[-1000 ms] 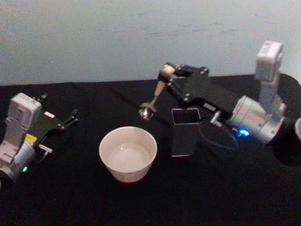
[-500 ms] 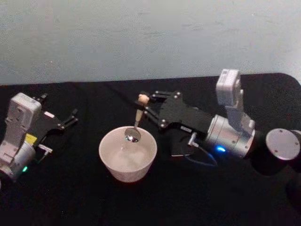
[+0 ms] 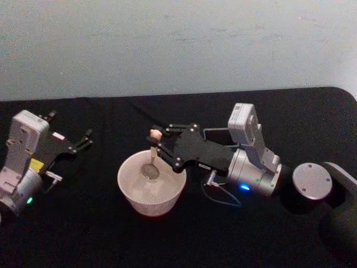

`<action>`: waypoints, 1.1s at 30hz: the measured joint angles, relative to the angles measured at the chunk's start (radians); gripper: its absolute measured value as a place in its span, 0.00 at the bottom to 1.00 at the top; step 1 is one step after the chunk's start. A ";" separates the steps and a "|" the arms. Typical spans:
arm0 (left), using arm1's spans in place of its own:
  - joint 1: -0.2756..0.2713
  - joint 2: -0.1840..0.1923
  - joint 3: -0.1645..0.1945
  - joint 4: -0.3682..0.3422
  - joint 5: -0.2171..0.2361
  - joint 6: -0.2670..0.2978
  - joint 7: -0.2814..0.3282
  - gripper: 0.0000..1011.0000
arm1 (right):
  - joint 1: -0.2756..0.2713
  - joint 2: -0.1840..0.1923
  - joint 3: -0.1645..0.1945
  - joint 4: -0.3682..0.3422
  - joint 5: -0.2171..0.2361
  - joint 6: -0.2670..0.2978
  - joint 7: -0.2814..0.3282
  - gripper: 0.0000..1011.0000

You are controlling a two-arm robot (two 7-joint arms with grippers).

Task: Pick up the stirring spoon with one hand, stir inside the cup, then place it back in its original position.

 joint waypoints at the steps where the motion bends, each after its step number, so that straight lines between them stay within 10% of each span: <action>1: 0.000 0.000 0.000 0.000 0.000 0.000 0.000 0.99 | 0.001 -0.002 0.000 0.004 -0.003 -0.002 -0.001 0.21; 33: 0.000 0.000 0.000 0.000 0.000 0.000 0.000 0.99 | -0.093 0.081 0.017 -0.138 0.032 0.028 0.052 0.21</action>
